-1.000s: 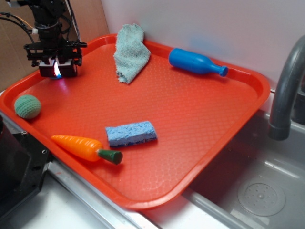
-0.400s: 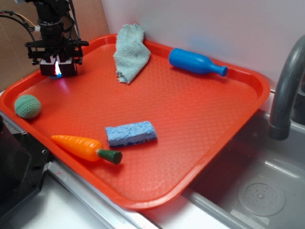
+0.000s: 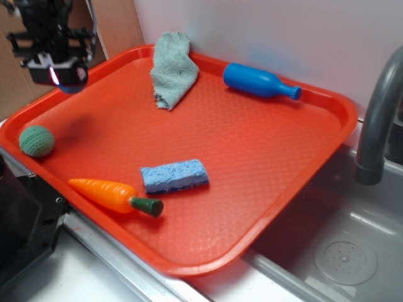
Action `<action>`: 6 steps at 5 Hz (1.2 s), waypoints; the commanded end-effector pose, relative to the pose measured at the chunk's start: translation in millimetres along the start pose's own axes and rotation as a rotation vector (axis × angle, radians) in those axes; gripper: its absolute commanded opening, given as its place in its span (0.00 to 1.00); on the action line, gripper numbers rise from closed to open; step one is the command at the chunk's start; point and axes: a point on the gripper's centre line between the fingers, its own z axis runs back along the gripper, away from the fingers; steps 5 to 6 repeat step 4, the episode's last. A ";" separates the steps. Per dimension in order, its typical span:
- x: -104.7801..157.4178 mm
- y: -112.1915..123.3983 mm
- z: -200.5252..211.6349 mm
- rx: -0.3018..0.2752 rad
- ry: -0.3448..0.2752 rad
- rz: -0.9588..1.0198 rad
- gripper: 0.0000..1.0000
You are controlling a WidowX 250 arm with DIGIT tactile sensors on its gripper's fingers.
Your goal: Grab the blue ball.
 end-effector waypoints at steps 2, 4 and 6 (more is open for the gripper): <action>-43.2 -33.8 133.5 -0.056 0.002 -0.222 0.00; -32.1 -13.7 120.9 -0.014 -0.018 -0.142 0.00; -32.1 -13.7 120.9 -0.014 -0.018 -0.142 0.00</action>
